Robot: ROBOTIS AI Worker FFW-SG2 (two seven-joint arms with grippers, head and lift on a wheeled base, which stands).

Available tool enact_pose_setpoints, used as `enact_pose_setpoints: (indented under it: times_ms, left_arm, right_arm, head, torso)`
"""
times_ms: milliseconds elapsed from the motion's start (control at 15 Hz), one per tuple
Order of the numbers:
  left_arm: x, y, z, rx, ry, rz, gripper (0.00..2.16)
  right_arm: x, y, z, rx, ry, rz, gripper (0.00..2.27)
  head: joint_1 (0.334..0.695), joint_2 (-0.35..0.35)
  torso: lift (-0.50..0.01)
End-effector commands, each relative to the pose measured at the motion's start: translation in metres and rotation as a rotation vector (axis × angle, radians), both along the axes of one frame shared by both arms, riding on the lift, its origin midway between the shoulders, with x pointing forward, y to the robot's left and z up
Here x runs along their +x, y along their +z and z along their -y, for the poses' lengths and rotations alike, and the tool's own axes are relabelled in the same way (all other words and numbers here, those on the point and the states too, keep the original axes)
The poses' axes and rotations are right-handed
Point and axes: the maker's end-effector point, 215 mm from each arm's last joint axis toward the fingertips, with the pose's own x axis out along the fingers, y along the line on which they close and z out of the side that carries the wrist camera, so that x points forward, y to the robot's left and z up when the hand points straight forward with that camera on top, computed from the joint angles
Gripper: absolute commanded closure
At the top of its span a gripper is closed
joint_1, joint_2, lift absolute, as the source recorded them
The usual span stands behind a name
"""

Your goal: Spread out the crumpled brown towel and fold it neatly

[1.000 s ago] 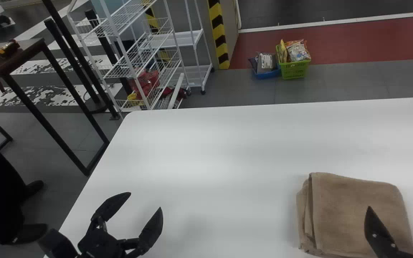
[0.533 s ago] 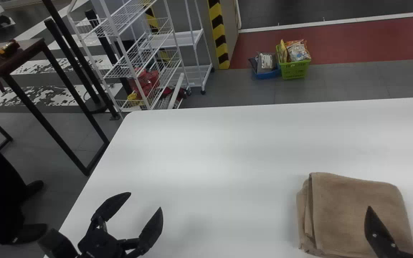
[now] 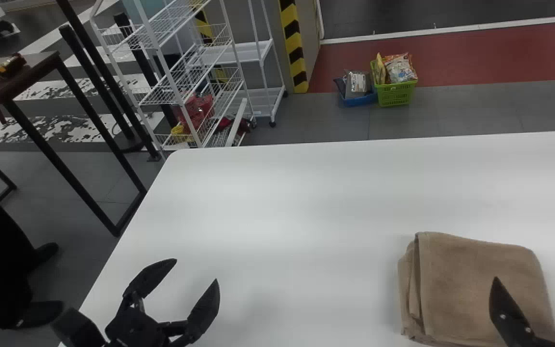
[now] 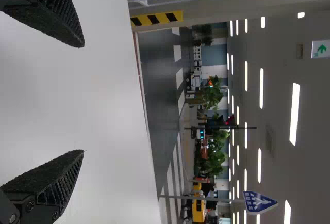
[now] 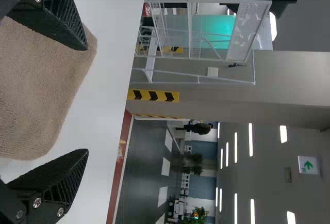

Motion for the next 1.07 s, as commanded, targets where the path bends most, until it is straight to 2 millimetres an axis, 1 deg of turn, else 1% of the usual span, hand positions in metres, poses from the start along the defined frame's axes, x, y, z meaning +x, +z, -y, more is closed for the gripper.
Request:
enact_pose_setpoints:
  times_ms: [0, 800, 1000]
  left_arm:
    - [-0.0005, -0.0006, 0.0003, -0.002, 0.001, -0.001, 0.08]
    - [0.0002, 0.0002, 0.0015, 0.001, -0.001, -0.001, 0.08]
    - [0.0010, 0.0011, 0.0052, 0.001, -0.009, 0.002, 0.08]
  right_arm:
    - [-0.0002, -0.0007, -0.0003, 0.001, 0.000, -0.002, 0.11]
    - [-0.0002, 0.0000, -0.0004, -0.001, 0.001, 0.002, 0.11]
    - [-0.0003, 0.0001, -0.0012, 0.000, 0.002, 0.002, 0.11]
  head:
    - [0.695, 0.312]
    - [0.695, 0.310]
    - [0.695, 0.310]
  torso:
    - [-0.128]
    - [-0.128]
    - [-0.128]
